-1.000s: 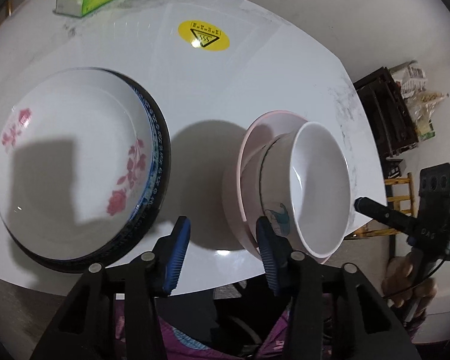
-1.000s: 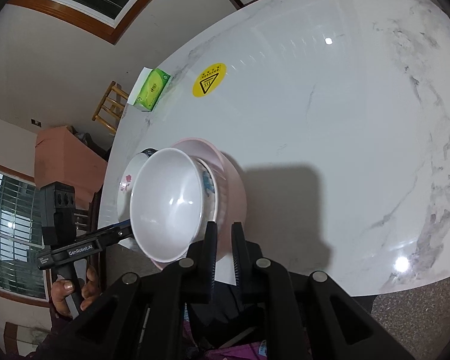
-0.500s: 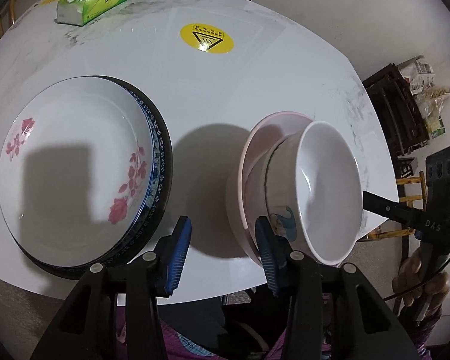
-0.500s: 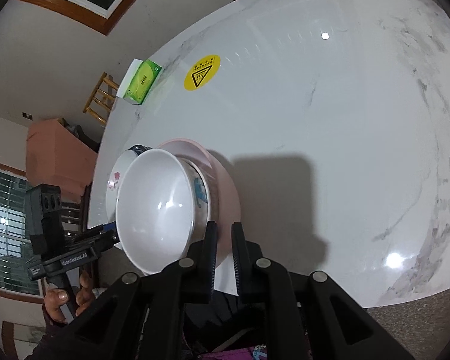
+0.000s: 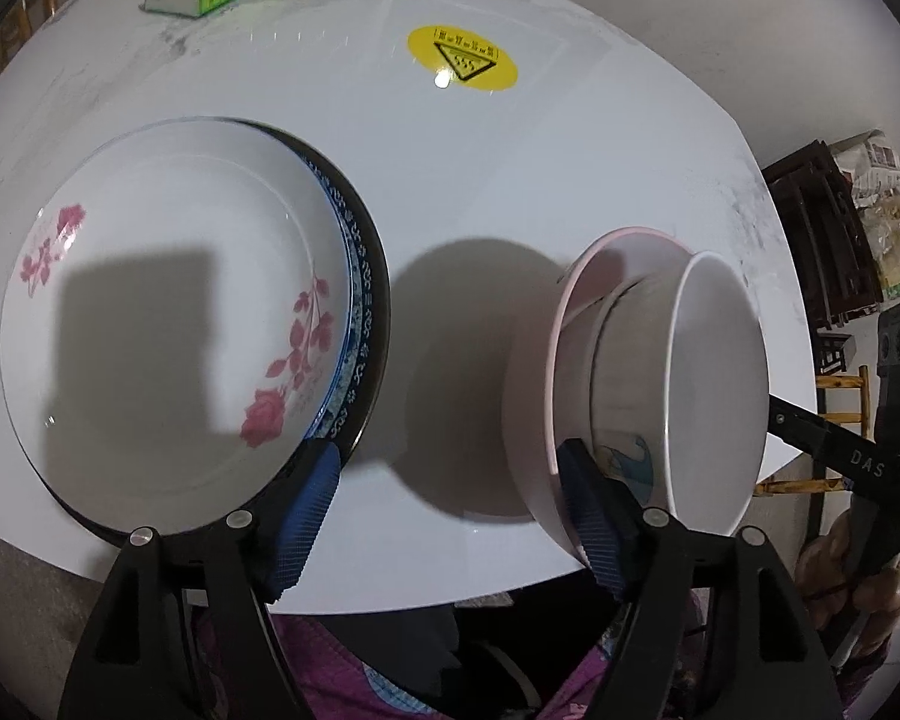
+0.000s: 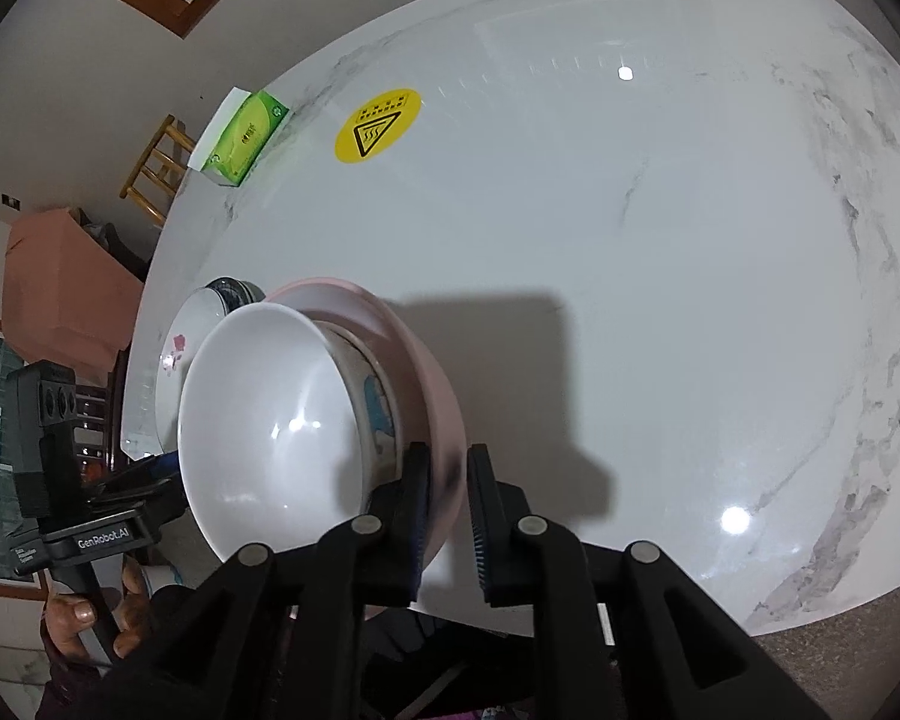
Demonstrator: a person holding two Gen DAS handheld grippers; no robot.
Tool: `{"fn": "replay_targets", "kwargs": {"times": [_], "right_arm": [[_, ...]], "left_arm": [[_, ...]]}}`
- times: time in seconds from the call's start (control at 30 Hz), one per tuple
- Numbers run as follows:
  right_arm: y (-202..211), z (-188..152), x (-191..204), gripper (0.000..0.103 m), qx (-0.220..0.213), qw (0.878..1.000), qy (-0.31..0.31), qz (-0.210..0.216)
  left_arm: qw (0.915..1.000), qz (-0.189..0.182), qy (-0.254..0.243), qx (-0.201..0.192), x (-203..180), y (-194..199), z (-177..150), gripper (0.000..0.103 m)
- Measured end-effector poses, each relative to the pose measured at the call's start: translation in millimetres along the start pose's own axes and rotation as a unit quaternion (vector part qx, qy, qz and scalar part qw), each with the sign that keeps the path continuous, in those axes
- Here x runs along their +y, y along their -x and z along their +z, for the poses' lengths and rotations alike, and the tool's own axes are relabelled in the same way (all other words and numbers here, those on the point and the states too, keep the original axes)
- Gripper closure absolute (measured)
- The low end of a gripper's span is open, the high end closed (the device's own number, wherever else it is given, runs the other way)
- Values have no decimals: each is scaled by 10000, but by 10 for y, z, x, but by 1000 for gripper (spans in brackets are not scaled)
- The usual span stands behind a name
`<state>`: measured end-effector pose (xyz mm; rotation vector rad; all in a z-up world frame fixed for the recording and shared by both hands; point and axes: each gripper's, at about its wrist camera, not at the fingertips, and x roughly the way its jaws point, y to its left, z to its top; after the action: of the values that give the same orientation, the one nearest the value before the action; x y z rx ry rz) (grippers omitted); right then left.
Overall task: Organize plates and bowls
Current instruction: 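Close the left tool on the pink bowl rim while the right tool grips the rim too, then carry the nested bowls with both tools onto the plate stack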
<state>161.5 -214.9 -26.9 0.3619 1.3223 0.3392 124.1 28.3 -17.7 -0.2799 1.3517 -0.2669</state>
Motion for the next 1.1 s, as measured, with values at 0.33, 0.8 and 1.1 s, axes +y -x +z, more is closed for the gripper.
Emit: {"fn": "replay_targets", "kwargs": {"times": [0.33, 0.8, 1.1], "right_arm": [[36, -32, 23, 91, -105, 9997, 197, -74], [39, -65, -4, 92, -93, 9997, 234, 59], [61, -67, 26, 92, -109, 9996, 243, 108]], "left_arm": [[9985, -398, -273, -263, -157, 79, -2, 92], [9982, -328, -259, -440, -201, 109, -16, 92], [9975, -309, -261, -587, -194, 181, 2, 93]]}}
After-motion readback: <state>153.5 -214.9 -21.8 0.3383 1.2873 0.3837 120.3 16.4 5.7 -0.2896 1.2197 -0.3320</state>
